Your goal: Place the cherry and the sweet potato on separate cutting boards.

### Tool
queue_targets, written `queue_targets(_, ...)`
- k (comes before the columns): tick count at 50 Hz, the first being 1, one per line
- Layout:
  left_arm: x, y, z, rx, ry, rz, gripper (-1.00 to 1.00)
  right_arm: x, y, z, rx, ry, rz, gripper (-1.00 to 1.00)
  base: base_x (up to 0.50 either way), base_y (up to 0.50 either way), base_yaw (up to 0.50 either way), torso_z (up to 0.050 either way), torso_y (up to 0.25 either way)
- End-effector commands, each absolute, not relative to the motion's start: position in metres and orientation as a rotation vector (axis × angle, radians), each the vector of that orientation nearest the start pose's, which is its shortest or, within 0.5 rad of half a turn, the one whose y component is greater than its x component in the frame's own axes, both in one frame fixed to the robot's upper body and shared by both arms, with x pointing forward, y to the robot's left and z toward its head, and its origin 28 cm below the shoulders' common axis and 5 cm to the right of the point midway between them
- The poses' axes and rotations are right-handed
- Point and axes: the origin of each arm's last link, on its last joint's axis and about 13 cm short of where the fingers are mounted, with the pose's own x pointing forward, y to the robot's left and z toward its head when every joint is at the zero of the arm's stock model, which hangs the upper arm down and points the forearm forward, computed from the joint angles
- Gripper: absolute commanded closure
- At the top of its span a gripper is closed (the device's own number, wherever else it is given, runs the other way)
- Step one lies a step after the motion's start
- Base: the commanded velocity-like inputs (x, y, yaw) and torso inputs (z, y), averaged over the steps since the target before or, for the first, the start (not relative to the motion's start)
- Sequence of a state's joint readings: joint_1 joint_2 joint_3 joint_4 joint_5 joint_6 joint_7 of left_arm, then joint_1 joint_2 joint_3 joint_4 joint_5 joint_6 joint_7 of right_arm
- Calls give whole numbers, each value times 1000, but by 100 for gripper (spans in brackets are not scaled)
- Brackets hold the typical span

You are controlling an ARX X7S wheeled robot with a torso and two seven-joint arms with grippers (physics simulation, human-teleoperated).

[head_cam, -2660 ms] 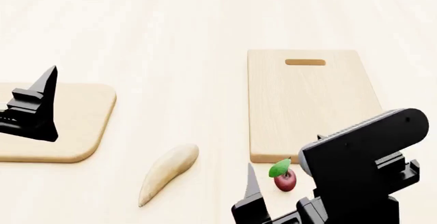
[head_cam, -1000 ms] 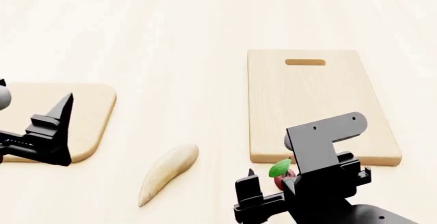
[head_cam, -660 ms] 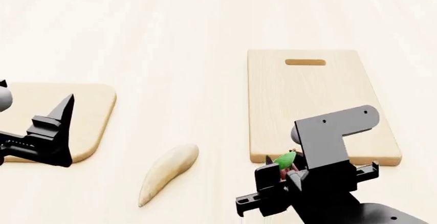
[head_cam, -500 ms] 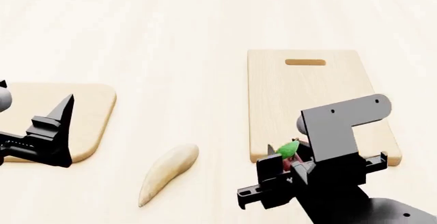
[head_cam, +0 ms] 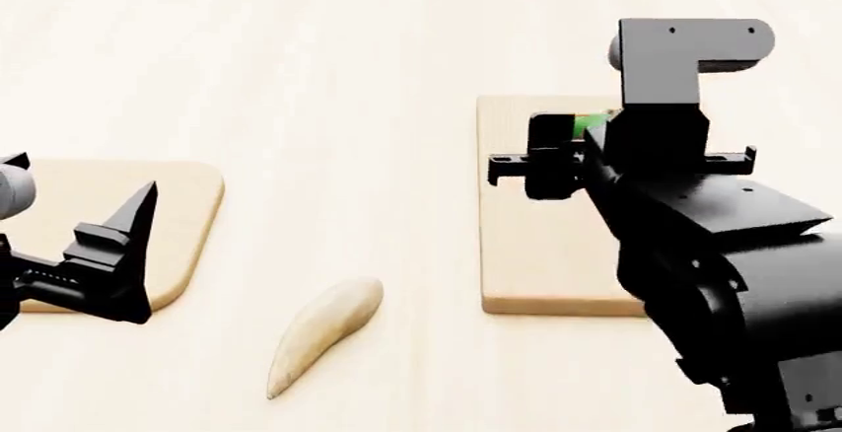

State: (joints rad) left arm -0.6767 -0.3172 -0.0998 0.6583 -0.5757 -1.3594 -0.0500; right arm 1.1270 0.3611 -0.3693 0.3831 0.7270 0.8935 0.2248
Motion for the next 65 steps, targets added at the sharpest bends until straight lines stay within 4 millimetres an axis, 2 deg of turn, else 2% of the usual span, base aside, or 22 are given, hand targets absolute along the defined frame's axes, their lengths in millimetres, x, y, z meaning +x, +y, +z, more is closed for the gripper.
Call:
queue_targets(1,249,249,226,38,11,-237,-100,425,-133,210,-24,374,-6,100,0,0,0,0,0)
queue_targets(10,252,251,217,46,31,-236,-100,422,-127,194,-63,435,-1,100,0,0,0,0,0)
queue_targets(16,253,250,216,48,33,-239,-100,422,-129,195,-80,442,5,100,0,0,0,0,0)
queue_targets(17,253,249,215,48,35,-241,-100,422,-129,198,-90,434,9,-100,0,0,0,0,0)
queue_targets(19,253,248,214,50,38,-246,-100,423,-130,200,-86,423,11,-100,0,0,0,0,0)
queue_targets(22,252,243,213,62,48,-270,-100,422,-134,216,-130,386,-5,-100,0,0,0,0,0)
queue_targets(26,251,239,212,63,55,-282,-100,403,-140,238,-95,348,-19,-100,0,0,0,0,0)
queue_targets(32,249,233,212,75,76,-326,-100,384,-144,262,-67,282,-12,-100,0,0,0,0,0)
queue_targets(34,248,230,210,145,90,-339,-100,378,-145,270,-59,255,-9,-100,0,0,0,0,0)
queue_targets(35,245,225,211,94,113,-373,-100,373,-147,275,-59,236,-13,-100,0,0,0,0,0)
queue_targets(40,244,211,220,106,143,-453,-100,355,-151,298,-65,188,-18,-100,0,0,0,0,0)
queue_targets(44,246,199,221,99,203,-565,-100,351,-150,297,-33,138,-15,-100,0,0,0,0,0)
queue_targets(45,251,199,220,66,197,-497,-100,351,-149,287,-45,141,-12,-100,0,0,0,0,0)
queue_targets(48,254,188,215,46,261,-563,-100,356,-151,277,-51,148,-3,-100,0,0,0,0,0)
queue_targets(53,262,168,216,47,303,-598,-100,369,-150,286,-48,167,17,-100,0,0,0,0,0)
queue_targets(57,263,159,213,25,378,-611,-100,367,-148,287,-43,183,20,-100,0,0,0,0,0)
queue_targets(61,266,156,211,31,413,-602,-100,365,-148,290,-48,180,31,-100,0,0,0,0,0)
queue_targets(65,269,155,197,34,465,-561,-100,365,-149,284,-39,188,49,-100,0,0,0,0,0)
